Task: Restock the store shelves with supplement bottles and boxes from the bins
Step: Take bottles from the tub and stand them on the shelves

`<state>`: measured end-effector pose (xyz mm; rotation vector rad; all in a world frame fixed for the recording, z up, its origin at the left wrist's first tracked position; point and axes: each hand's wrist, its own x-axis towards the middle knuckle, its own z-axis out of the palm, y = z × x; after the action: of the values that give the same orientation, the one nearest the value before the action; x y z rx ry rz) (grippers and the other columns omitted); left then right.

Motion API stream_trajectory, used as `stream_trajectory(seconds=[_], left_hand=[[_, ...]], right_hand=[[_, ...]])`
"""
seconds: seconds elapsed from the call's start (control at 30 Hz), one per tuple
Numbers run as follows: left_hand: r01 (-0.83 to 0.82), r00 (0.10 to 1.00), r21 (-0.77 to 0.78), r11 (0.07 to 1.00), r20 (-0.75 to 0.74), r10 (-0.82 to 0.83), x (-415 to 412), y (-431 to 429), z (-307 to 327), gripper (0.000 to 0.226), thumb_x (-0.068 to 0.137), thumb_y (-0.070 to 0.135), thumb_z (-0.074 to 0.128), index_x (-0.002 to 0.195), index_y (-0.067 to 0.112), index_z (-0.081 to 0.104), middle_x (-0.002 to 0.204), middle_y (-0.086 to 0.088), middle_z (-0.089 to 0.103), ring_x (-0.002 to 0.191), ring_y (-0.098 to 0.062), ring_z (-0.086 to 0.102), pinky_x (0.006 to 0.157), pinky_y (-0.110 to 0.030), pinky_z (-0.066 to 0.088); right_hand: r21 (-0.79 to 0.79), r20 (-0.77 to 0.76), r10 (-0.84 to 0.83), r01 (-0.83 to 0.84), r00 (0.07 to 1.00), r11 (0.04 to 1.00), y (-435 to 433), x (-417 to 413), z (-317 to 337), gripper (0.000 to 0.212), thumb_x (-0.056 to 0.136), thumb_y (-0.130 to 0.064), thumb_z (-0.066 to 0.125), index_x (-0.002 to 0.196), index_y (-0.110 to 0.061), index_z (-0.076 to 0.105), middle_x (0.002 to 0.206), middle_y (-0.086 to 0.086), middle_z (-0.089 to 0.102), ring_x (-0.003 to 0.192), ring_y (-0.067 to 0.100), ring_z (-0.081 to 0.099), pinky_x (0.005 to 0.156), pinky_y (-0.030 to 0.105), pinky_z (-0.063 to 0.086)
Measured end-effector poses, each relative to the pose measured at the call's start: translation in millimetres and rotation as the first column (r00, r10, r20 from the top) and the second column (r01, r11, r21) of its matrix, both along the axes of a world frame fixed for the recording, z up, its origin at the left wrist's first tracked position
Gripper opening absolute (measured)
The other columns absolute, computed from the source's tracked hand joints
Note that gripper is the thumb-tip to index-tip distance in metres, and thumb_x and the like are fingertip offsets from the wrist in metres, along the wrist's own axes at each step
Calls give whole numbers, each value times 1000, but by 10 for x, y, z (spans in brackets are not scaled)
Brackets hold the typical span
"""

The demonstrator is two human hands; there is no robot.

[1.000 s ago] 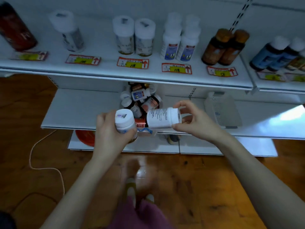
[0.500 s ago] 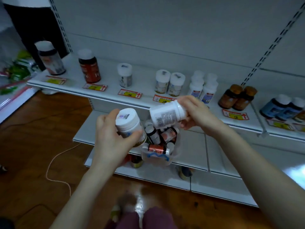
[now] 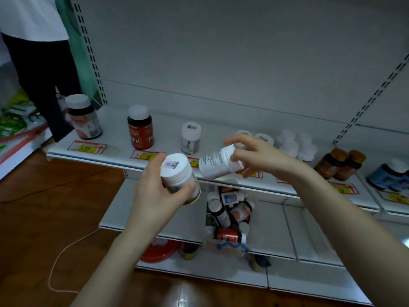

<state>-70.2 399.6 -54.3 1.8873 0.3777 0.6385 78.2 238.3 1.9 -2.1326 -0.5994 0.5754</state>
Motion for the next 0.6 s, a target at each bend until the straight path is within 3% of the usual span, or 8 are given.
stream_trajectory(seconds=[0.07, 0.17, 0.23, 0.33, 0.4, 0.5, 0.6], left_hand=[[32, 999, 27, 999, 8, -33, 66, 134, -7, 52, 60, 32, 77, 99, 43, 45, 97, 24, 51, 91, 9, 52, 75, -10, 43], [70, 997, 28, 997, -11, -70, 124, 296, -17, 51, 56, 36, 70, 98, 46, 42, 98, 23, 51, 92, 5, 53, 72, -6, 40], [94, 995, 25, 995, -18, -93, 151, 386, -24, 55, 57, 35, 74, 101, 44, 42, 99, 18, 52, 89, -1, 52, 71, -4, 39], [112, 993, 17, 994, -25, -112, 202, 496, -45, 60, 61, 34, 80, 110, 37, 46, 102, 15, 52, 94, -6, 51, 71, -2, 39], [129, 992, 15, 992, -15, -128, 230, 538, -53, 59, 52, 49, 71, 104, 43, 43, 101, 19, 53, 96, -6, 53, 78, -10, 44], [136, 990, 4, 991, -31, -135, 274, 575, -78, 66, 49, 48, 68, 110, 36, 44, 107, 8, 55, 100, -9, 53, 87, -28, 49], [136, 990, 5, 991, -23, -136, 308, 600, -83, 69, 48, 52, 66, 112, 34, 45, 106, 11, 55, 100, -9, 53, 85, -23, 47]], right_hand=[[-1, 35, 15, -15, 999, 1000, 85, 24, -15, 23, 83, -17, 58, 96, -36, 58, 96, 10, 56, 79, 17, 57, 66, 28, 53], [7, 150, -27, 26, 988, 1000, 213, 53, -70, 4, 86, -32, 60, 84, -31, 56, 90, 7, 53, 75, 17, 52, 63, 28, 47], [16, 223, -66, 63, 973, 998, 282, 88, -104, 8, 87, -32, 60, 88, -27, 55, 86, 6, 53, 74, 17, 50, 65, 28, 43], [-61, 222, -103, 119, 970, 991, 341, 143, -97, 32, 76, -27, 72, 103, -20, 56, 89, 3, 54, 78, 15, 53, 69, 27, 44], [-151, 249, -30, 69, 968, 986, 370, 168, -70, 33, 71, -26, 75, 89, -3, 60, 82, 9, 54, 70, 16, 51, 62, 30, 40], [-120, 187, -33, 56, 982, 991, 390, 194, -14, 34, 70, -29, 77, 94, -8, 64, 92, 10, 65, 78, 21, 62, 70, 38, 53], [-126, 40, -34, 39, 999, 991, 388, 221, 51, 34, 77, -27, 72, 105, -14, 57, 101, 3, 62, 71, 18, 62, 56, 29, 55]])
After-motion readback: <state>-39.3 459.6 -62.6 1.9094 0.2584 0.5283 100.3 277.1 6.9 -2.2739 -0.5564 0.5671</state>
